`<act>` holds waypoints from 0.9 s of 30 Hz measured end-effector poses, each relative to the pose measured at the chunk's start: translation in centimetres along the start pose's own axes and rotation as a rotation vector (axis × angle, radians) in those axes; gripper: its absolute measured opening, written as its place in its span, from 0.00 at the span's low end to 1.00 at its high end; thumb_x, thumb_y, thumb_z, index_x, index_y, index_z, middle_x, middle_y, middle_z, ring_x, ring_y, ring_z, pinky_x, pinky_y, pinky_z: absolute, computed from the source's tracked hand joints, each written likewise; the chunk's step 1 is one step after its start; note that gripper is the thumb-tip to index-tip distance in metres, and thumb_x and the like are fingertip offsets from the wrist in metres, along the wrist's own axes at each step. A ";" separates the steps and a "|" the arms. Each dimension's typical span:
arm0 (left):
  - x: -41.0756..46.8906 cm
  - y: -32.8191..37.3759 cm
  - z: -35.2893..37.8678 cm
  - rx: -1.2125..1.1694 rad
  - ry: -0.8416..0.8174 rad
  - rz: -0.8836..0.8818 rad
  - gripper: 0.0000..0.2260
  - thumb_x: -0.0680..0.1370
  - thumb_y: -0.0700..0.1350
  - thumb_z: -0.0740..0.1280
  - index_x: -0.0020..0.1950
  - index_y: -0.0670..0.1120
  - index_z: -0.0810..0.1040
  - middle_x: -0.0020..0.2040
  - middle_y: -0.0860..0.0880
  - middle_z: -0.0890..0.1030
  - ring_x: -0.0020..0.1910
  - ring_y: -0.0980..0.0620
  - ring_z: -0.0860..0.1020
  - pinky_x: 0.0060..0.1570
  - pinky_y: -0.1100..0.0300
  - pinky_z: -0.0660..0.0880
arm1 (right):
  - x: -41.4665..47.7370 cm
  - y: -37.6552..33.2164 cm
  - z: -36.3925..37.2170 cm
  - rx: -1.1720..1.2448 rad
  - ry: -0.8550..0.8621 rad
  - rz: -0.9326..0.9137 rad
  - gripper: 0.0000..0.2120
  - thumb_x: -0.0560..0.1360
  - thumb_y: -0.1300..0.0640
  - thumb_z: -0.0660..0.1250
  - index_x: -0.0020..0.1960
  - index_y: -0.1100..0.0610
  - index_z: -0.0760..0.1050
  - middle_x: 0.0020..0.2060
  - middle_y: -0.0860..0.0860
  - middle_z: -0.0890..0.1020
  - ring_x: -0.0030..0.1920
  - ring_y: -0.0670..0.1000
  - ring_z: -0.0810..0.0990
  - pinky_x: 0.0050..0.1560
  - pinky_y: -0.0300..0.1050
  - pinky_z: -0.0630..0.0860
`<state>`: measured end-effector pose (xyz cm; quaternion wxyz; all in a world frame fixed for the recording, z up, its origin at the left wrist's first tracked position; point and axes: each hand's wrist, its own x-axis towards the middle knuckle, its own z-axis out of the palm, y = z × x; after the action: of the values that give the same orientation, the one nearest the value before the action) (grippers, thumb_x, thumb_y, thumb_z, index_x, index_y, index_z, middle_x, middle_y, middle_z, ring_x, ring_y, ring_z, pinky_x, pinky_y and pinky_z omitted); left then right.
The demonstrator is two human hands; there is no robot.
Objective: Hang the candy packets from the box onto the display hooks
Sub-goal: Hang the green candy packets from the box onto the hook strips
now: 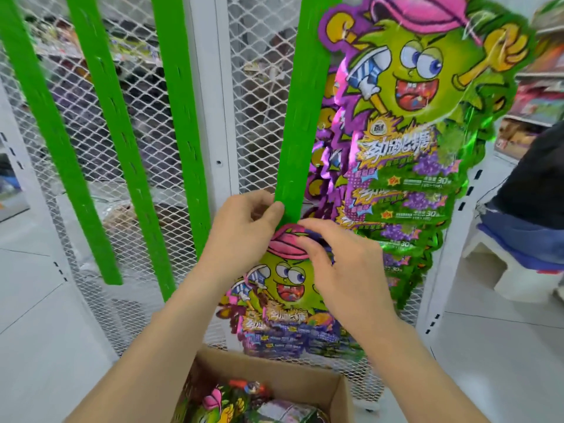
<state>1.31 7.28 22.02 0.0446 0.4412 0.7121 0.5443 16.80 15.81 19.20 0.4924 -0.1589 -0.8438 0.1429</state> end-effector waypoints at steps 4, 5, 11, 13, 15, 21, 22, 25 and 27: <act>0.0 0.7 -2.1 0.057 -0.035 -0.048 0.16 0.84 0.49 0.63 0.40 0.43 0.78 0.29 0.49 0.73 0.32 0.49 0.71 0.38 0.52 0.69 | 2.0 -1.3 0.8 -0.006 0.057 -0.008 0.10 0.78 0.56 0.76 0.59 0.55 0.82 0.46 0.48 0.88 0.46 0.53 0.88 0.47 0.54 0.82; 0.0 1.0 -2.5 0.072 -0.028 -0.062 0.17 0.84 0.49 0.62 0.38 0.41 0.74 0.30 0.50 0.69 0.32 0.51 0.68 0.38 0.52 0.65 | 2.5 -1.5 1.0 0.008 0.068 0.003 0.10 0.78 0.55 0.76 0.58 0.54 0.82 0.45 0.48 0.88 0.45 0.54 0.88 0.47 0.55 0.82; -0.5 2.0 -3.8 0.168 -0.068 -0.069 0.18 0.82 0.55 0.66 0.39 0.44 0.80 0.30 0.50 0.69 0.29 0.53 0.66 0.32 0.56 0.62 | 4.0 -2.3 2.6 0.019 0.112 0.079 0.07 0.78 0.53 0.75 0.54 0.51 0.80 0.41 0.45 0.86 0.42 0.51 0.86 0.47 0.53 0.80; -0.4 1.8 -3.9 0.200 -0.078 -0.056 0.18 0.83 0.56 0.68 0.43 0.43 0.81 0.31 0.49 0.70 0.27 0.54 0.65 0.29 0.58 0.62 | 3.9 -2.6 2.7 0.019 0.155 0.108 0.09 0.77 0.53 0.77 0.54 0.51 0.80 0.41 0.45 0.85 0.42 0.49 0.85 0.49 0.51 0.78; -0.2 1.4 -3.8 0.173 -0.087 -0.078 0.18 0.84 0.55 0.68 0.44 0.41 0.81 0.32 0.48 0.70 0.26 0.54 0.65 0.28 0.62 0.61 | 3.8 -2.7 2.8 0.034 0.172 0.111 0.08 0.76 0.55 0.78 0.53 0.51 0.81 0.40 0.45 0.85 0.43 0.49 0.84 0.48 0.51 0.79; -0.1 0.4 -3.1 0.052 -0.149 -0.122 0.17 0.84 0.54 0.69 0.48 0.40 0.82 0.38 0.38 0.78 0.35 0.48 0.73 0.40 0.52 0.69 | 3.2 -2.3 2.4 0.000 0.111 0.125 0.06 0.76 0.52 0.78 0.50 0.50 0.81 0.36 0.45 0.84 0.39 0.52 0.83 0.45 0.54 0.80; -0.1 0.4 -2.9 0.058 -0.156 -0.118 0.16 0.85 0.52 0.68 0.48 0.39 0.82 0.38 0.39 0.78 0.35 0.47 0.73 0.40 0.52 0.69 | 3.0 -2.1 2.4 -0.005 0.107 0.135 0.07 0.76 0.52 0.78 0.50 0.50 0.81 0.37 0.45 0.84 0.39 0.53 0.83 0.46 0.53 0.80; -0.3 -0.2 -2.4 0.129 -0.196 -0.043 0.15 0.86 0.50 0.65 0.46 0.42 0.80 0.37 0.38 0.79 0.35 0.40 0.76 0.42 0.46 0.75 | 1.7 -1.4 2.3 -0.017 0.079 0.108 0.07 0.76 0.54 0.79 0.50 0.52 0.81 0.39 0.46 0.86 0.40 0.51 0.84 0.46 0.53 0.80; -0.6 -0.9 -2.0 0.174 -0.186 0.038 0.13 0.87 0.48 0.64 0.44 0.45 0.76 0.32 0.47 0.73 0.31 0.49 0.69 0.37 0.51 0.69 | 0.8 -0.8 2.3 -0.013 0.063 0.072 0.08 0.77 0.54 0.78 0.53 0.54 0.82 0.43 0.47 0.86 0.42 0.51 0.85 0.45 0.53 0.81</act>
<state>0.09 5.38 21.87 0.0617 0.5052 0.7410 0.4381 14.34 15.20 19.05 0.5122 -0.1968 -0.8225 0.1499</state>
